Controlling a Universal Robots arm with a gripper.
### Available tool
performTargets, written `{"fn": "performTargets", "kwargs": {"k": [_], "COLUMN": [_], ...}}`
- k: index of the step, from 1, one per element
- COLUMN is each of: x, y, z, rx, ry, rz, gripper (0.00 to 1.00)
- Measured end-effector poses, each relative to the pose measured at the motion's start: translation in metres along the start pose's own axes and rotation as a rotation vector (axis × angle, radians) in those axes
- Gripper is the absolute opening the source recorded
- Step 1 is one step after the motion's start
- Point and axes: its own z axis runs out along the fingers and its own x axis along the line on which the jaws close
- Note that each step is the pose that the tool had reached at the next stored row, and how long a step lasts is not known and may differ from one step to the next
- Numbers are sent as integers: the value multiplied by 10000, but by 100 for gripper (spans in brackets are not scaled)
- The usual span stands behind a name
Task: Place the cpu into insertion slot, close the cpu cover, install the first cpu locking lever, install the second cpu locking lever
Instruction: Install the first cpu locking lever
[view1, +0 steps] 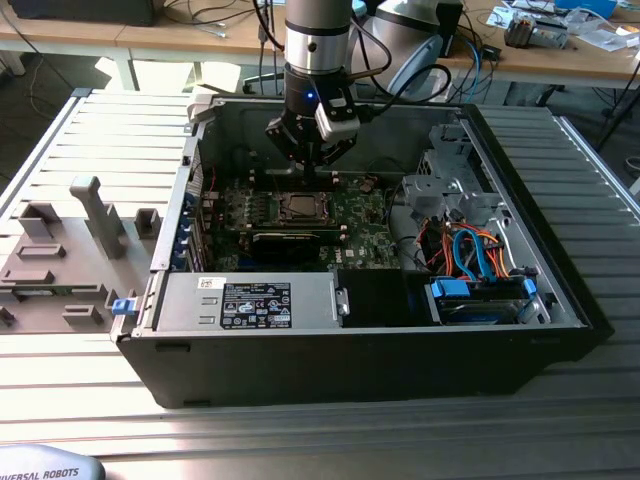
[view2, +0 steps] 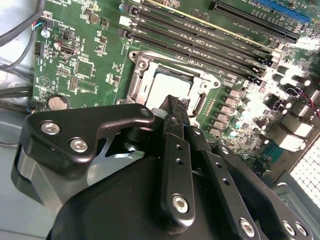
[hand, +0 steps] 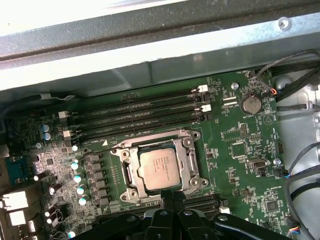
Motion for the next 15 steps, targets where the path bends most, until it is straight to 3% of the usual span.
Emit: {"fn": "performTargets", "kwargs": {"k": [15], "x": [0], "y": [0], "z": [0], "rx": [-4], "ry": [-13], "rz": [-184], "gripper": [11]}}
